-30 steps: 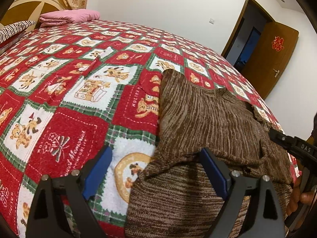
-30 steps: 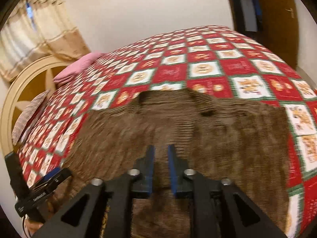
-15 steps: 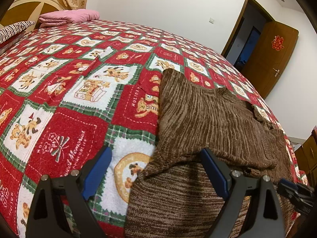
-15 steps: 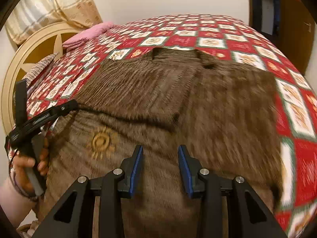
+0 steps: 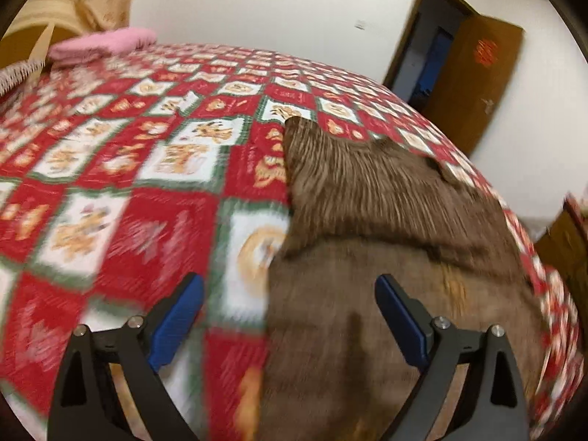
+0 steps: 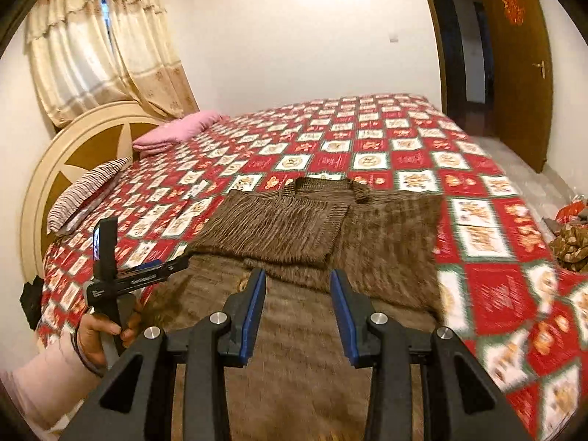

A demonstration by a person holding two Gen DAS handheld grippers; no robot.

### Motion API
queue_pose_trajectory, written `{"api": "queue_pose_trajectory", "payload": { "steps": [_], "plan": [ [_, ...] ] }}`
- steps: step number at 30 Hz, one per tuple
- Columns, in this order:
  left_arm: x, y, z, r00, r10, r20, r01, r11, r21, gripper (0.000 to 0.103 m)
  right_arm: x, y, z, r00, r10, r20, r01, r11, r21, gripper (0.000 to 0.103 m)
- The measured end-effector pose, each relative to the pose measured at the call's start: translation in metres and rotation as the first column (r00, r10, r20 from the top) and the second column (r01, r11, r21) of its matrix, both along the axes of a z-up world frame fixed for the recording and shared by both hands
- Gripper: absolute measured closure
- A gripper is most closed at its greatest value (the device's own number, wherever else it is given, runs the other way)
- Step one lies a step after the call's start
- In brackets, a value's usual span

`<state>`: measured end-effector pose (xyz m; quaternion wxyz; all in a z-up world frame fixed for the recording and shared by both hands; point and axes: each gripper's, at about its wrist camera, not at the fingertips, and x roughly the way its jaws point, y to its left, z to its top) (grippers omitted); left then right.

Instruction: Fold small clothes

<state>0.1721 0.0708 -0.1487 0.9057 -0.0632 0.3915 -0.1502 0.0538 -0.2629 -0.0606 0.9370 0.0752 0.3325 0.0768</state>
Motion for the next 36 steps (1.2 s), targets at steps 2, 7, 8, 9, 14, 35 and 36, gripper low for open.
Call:
{"api": "queue_pose_trajectory", "payload": {
  "steps": [2, 7, 8, 9, 14, 35, 36],
  "plan": [
    [-0.026, 0.016, 0.005, 0.999, -0.037, 0.015, 0.037, 0.999, 0.011, 0.007, -0.028, -0.011, 0.002, 1.0, -0.016, -0.012, 0.016, 1.0, -0.017, 0.065],
    [-0.085, 0.051, 0.019, 0.988, -0.145, 0.045, 0.144, 0.989, 0.022, 0.007, -0.083, -0.043, -0.005, 0.994, -0.081, -0.075, 0.082, 0.997, 0.004, 0.065],
    [-0.096, 0.053, 0.019, 0.983, -0.18, 0.036, 0.179, 0.984, 0.014, 0.007, -0.093, -0.05, -0.007, 0.991, -0.101, -0.084, 0.103, 0.995, 0.013, 0.065],
    [-0.103, 0.054, 0.017, 0.979, -0.201, 0.027, 0.201, 0.98, 0.009, 0.007, -0.103, -0.058, -0.01, 0.988, -0.123, -0.091, 0.126, 0.992, 0.025, 0.065],
    [-0.139, 0.051, 0.002, 0.971, -0.237, -0.02, 0.237, 0.971, 0.018, 0.007, -0.13, -0.071, -0.035, 0.971, -0.134, -0.198, 0.15, 0.986, 0.067, 0.065],
    [-0.163, 0.083, 0.052, 0.992, -0.106, 0.07, 0.101, 0.993, 0.065, 0.001, -0.156, -0.005, -0.107, 0.94, -0.027, -0.341, -0.064, 0.965, -0.253, 0.065],
    [-0.163, 0.082, 0.049, 0.993, -0.102, 0.066, 0.097, 0.993, 0.067, 0.001, -0.154, -0.005, -0.109, 0.94, -0.029, -0.341, -0.071, 0.958, -0.279, 0.065]
  ]
}}
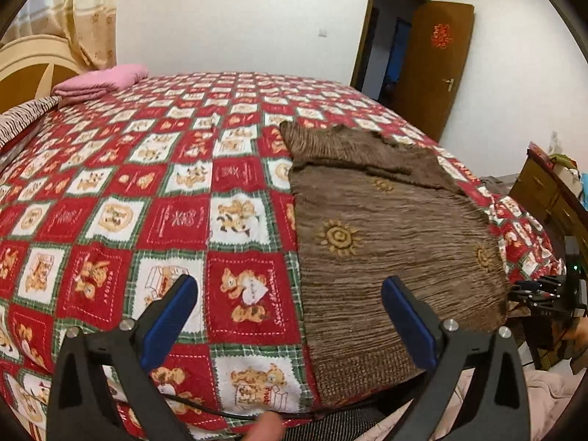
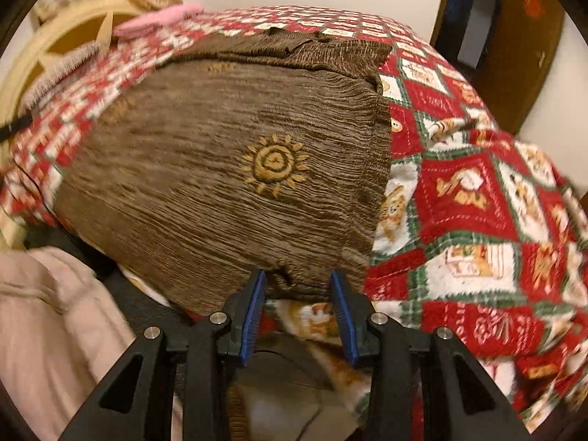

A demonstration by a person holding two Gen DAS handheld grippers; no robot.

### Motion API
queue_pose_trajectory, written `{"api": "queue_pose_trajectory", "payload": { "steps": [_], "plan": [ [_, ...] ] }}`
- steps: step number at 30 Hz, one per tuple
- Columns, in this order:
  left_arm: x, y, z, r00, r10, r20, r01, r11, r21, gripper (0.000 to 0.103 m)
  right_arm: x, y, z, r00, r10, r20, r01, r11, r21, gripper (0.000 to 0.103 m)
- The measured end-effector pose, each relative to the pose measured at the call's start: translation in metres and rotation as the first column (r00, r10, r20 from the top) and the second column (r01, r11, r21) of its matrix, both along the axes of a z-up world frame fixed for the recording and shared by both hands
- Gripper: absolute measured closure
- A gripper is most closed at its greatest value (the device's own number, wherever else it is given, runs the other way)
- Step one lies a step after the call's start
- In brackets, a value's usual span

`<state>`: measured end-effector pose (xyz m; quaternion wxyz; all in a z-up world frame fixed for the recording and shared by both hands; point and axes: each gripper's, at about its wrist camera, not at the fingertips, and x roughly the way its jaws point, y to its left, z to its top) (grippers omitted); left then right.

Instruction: Fold small clothes

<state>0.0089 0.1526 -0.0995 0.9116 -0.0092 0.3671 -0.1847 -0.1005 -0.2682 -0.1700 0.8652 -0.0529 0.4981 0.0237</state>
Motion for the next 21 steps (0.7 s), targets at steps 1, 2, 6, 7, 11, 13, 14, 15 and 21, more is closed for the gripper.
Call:
{"api": "queue_pose_trajectory", "payload": {
  "steps": [1, 2, 6, 7, 11, 13, 14, 15, 21],
  "plan": [
    [0.0, -0.001, -0.002, 1.0, 0.005, -0.001, -0.005, 1.0, 0.005, 0.001, 0.002, 0.0, -0.003, 1.0, 0.009, -0.001, -0.009, 1.0, -0.022, 0.065],
    [0.001, -0.003, -0.005, 1.0, 0.013, -0.001, -0.013, 1.0, 0.015, 0.001, 0.005, 0.0, -0.006, 1.0, 0.024, -0.005, -0.024, 0.999, -0.034, 0.065],
    [-0.003, -0.007, -0.004, 0.999, 0.029, 0.039, -0.031, 0.998, 0.054, 0.001, 0.007, 0.01, -0.015, 0.993, 0.115, 0.008, -0.113, 0.985, -0.133, 0.096],
    [-0.003, -0.007, -0.003, 0.998, 0.032, 0.057, -0.036, 0.997, 0.064, 0.001, 0.007, 0.012, -0.015, 0.992, 0.126, 0.003, -0.124, 0.98, -0.154, 0.096],
    [0.006, -0.003, -0.004, 0.999, 0.032, 0.042, -0.034, 0.999, 0.033, 0.001, 0.011, 0.003, 0.016, 0.989, 0.11, 0.097, -0.101, 0.991, -0.09, 0.096],
    [0.013, -0.002, -0.005, 0.999, 0.027, 0.024, -0.028, 1.0, 0.008, 0.001, 0.022, -0.009, 0.038, 0.983, 0.079, 0.163, -0.07, 0.996, -0.061, 0.096],
    [0.019, -0.002, -0.005, 1.0, 0.022, 0.017, -0.022, 1.0, 0.001, 0.001, 0.031, -0.014, 0.048, 0.98, 0.055, 0.193, -0.048, 0.998, -0.042, 0.096],
    [0.023, -0.003, -0.005, 1.0, 0.018, 0.014, -0.018, 1.0, 0.003, 0.001, 0.04, -0.021, 0.057, 0.976, 0.029, 0.217, -0.025, 0.999, -0.022, 0.096],
    [0.04, -0.004, -0.003, 1.0, 0.013, 0.028, -0.014, 1.0, 0.018, 0.0, 0.105, -0.053, 0.068, 0.951, -0.171, 0.258, 0.144, 0.982, 0.12, 0.096]
  ]
}}
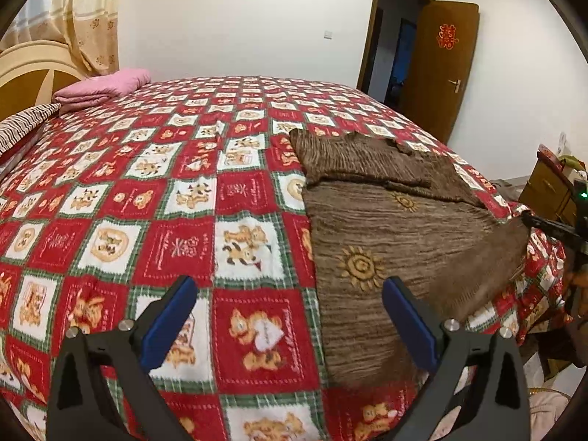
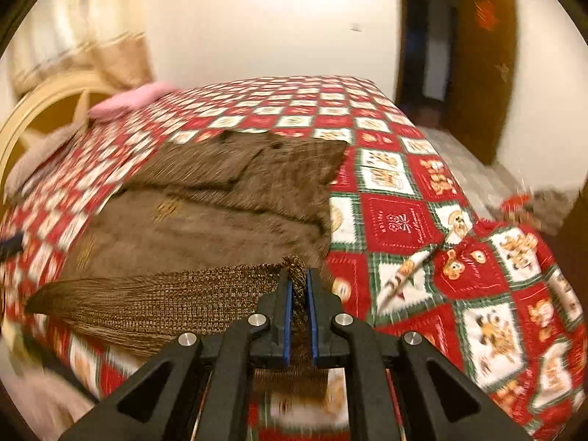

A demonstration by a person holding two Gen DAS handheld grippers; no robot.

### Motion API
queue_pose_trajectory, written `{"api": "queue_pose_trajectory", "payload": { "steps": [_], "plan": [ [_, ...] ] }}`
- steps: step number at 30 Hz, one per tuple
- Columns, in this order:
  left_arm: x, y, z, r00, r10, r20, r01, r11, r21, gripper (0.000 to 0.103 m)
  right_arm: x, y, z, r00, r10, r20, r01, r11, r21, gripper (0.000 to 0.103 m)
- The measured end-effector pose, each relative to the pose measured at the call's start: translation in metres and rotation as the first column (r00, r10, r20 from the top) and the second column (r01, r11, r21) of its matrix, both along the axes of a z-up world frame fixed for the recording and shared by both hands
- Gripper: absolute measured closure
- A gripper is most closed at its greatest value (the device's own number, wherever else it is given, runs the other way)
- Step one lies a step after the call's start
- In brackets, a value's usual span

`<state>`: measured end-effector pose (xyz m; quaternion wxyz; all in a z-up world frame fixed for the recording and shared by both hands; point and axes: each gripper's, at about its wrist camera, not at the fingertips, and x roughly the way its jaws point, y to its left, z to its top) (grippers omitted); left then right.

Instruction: Fold small clothes

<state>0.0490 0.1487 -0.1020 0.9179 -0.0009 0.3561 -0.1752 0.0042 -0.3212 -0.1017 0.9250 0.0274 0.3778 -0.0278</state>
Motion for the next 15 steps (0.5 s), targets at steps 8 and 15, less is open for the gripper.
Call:
{"api": "queue_pose_trajectory", "payload": {
  "steps": [8, 15],
  "plan": [
    [0.006, -0.002, -0.021, 0.991, -0.118, -0.055, 0.115, 0.992, -0.061, 0.0, 0.025, 0.005, -0.043, 0.996, -0.029, -0.088, 0.028, 1.0, -0.006, 0.096],
    [0.027, -0.031, -0.039, 0.973, -0.202, -0.111, 0.176, 0.962, -0.207, 0.014, 0.02, 0.004, -0.043, 0.996, -0.033, -0.088, 0.035, 0.999, 0.023, 0.096]
  ]
}}
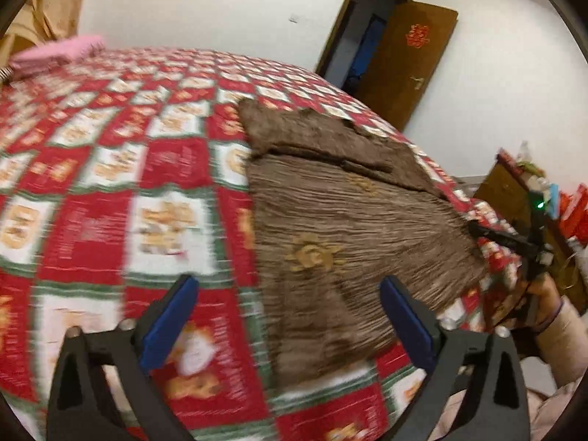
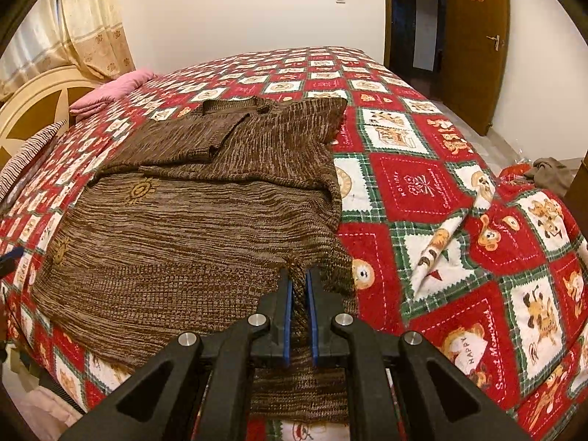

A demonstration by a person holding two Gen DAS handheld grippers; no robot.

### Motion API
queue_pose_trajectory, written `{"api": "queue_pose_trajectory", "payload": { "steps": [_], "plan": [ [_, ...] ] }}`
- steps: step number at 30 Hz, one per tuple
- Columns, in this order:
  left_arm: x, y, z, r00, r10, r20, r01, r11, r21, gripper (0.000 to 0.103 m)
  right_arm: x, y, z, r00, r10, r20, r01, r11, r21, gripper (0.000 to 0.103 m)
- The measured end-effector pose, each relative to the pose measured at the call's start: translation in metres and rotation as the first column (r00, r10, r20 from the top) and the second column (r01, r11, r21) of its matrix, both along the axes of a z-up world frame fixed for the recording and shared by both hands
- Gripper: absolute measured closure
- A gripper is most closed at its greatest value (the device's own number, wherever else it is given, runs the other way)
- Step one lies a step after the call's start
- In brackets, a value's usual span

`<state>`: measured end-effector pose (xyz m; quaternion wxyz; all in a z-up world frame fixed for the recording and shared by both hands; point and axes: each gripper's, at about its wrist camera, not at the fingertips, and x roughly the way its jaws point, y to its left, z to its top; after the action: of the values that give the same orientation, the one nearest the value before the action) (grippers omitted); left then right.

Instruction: Fold small clothes

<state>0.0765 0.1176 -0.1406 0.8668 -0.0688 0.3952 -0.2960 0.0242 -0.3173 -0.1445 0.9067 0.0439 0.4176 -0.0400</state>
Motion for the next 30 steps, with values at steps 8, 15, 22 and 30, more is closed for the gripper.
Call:
{"api": "queue_pose_trajectory", "payload": {
  "steps": [8, 15, 22, 30],
  "plan": [
    [0.002, -0.024, -0.021, 1.0, -0.026, -0.015, 0.027, 0.999, 0.034, 0.025, -0.001, 0.001, -0.004, 1.0, 0.007, -0.014, -0.007, 1.0, -0.014, 0.096],
    [-0.019, -0.021, -0.013, 0.998, -0.034, 0.05, 0.031, 0.998, 0.056, 0.052, -0.001, 0.001, -0.012, 1.0, 0.013, -0.025, -0.013, 1.0, 0.001, 0.096],
    [-0.016, -0.021, -0.011, 0.998, -0.011, 0.069, 0.006, 0.998, 0.067, 0.051, -0.002, 0.005, -0.014, 0.999, 0.019, -0.029, -0.019, 1.0, 0.005, 0.095],
    [-0.014, -0.035, -0.016, 0.996, -0.057, 0.075, 0.048, 0.993, 0.112, 0.04, -0.001, 0.006, -0.015, 0.999, 0.023, -0.033, -0.023, 1.0, -0.003, 0.095]
  ]
}}
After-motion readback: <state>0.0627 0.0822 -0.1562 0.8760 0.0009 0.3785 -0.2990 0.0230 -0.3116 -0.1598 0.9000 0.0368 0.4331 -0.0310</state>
